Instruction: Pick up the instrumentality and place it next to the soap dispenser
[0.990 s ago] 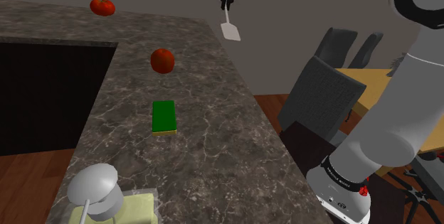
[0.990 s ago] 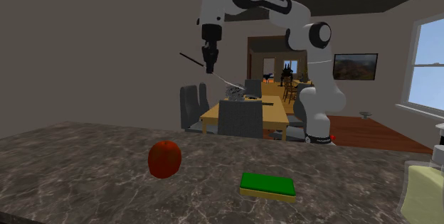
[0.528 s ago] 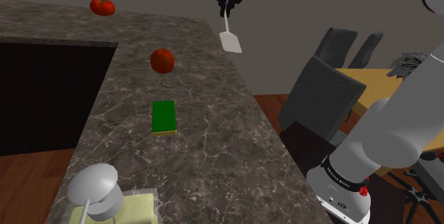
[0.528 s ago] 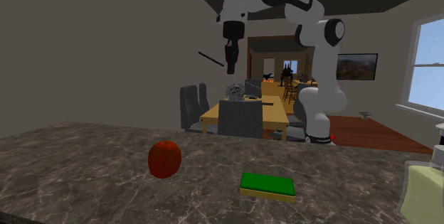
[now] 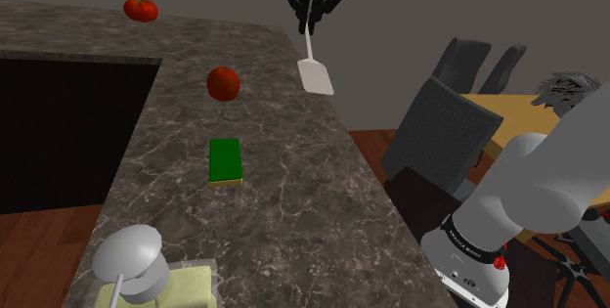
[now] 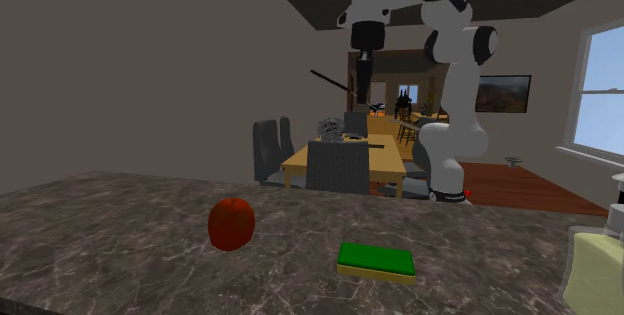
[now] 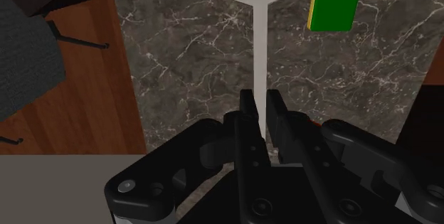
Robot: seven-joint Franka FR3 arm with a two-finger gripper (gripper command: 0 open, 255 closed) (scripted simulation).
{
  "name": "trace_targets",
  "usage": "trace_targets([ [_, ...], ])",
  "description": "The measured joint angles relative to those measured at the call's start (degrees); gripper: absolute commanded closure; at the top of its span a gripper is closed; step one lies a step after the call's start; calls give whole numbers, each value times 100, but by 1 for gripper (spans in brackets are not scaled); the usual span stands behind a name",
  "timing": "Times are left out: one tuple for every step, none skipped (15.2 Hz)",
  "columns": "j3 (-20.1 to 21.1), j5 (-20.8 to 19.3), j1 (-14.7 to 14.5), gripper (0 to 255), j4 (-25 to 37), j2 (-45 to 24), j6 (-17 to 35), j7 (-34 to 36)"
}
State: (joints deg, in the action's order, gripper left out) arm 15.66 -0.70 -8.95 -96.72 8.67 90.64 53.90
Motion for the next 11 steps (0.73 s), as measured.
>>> trace_targets([
  [65,38,-55,255,-113,118,-5,116],
  [135,68,-110,255,-165,200,-33,234],
  [204,80,-156,255,-205,217,-10,348],
  [285,103,-213,255,-229,255,-27,483],
  [350,143,-265,255,-344,351,-7,597],
  [426,170,-318,255,-396,402,-4,721],
  [496,201,-368,255,-428,462,-31,837],
  [600,216,-429,255,-409,458,-47,996],
  [668,240,-473,255,-427,492,-62,1106],
  [767,259,-532,255,-433,501,-63,1261],
  [864,277,-588,255,-394,503,-102,1414],
])
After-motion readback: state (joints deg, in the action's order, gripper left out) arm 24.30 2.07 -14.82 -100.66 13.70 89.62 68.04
